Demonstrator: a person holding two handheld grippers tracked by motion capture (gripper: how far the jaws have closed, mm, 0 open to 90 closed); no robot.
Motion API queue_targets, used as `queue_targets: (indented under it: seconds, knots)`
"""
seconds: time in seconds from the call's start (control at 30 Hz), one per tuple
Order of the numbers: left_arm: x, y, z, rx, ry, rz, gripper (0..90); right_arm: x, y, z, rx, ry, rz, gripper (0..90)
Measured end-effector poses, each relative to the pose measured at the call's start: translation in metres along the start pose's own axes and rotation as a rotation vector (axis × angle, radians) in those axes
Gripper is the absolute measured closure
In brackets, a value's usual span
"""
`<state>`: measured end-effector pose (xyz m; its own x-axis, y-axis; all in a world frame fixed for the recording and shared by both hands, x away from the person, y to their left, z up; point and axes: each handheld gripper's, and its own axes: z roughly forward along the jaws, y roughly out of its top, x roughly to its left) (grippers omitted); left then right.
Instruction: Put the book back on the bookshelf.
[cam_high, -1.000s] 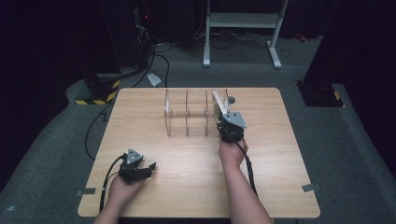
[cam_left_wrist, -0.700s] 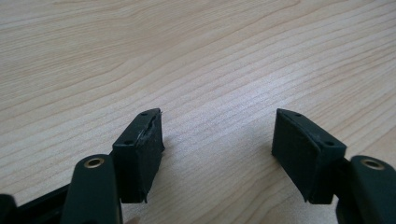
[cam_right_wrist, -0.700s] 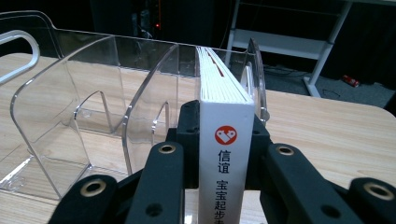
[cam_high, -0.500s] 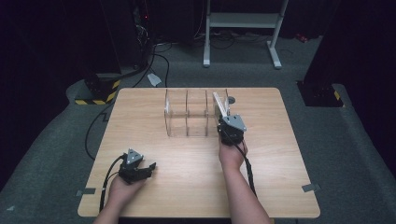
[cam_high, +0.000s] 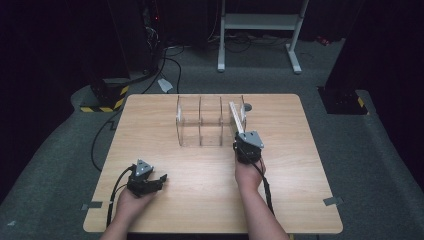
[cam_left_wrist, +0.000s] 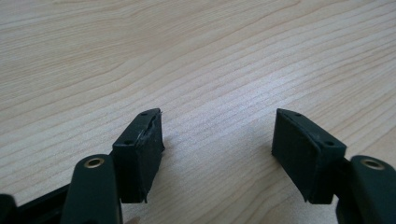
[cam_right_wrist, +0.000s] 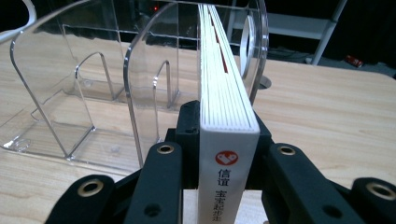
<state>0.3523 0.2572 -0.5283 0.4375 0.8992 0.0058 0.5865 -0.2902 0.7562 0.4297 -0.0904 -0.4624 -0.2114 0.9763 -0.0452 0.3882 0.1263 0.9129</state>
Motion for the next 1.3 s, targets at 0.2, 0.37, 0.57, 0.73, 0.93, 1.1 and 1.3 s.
queue_targets:
  seconds: [0.2, 0.37, 0.57, 0.73, 0.93, 1.1, 1.3]
  knots:
    - [0.000, 0.000, 0.000, 0.001, 0.000, -0.001, 33.6, -0.002, -0.005, -0.001, 0.021, 0.008, 0.012, 73.6]
    - [0.000, 0.000, 0.000, 0.001, 0.000, 0.000, 33.6, -0.004, -0.007, -0.002, 0.027, 0.014, 0.031, 72.4]
    - [0.000, 0.000, 0.000, 0.000, 0.000, 0.000, 33.6, -0.008, -0.004, -0.005, 0.037, 0.031, 0.044, 69.0]
    - [0.000, 0.000, 0.000, 0.000, 0.000, 0.000, 33.6, -0.008, -0.002, -0.004, 0.033, 0.019, 0.043, 75.1]
    - [0.000, 0.000, 0.000, 0.000, 0.000, 0.000, 33.6, -0.003, 0.000, -0.003, -0.010, -0.010, 0.042, 75.4]
    - [0.000, 0.000, 0.000, 0.000, 0.000, 0.000, 33.6, -0.002, 0.006, 0.002, -0.029, -0.053, 0.053, 75.4]
    - [0.000, 0.000, 0.000, 0.000, 0.000, 0.000, 33.6, -0.001, 0.006, 0.007, -0.028, -0.072, 0.078, 75.3]
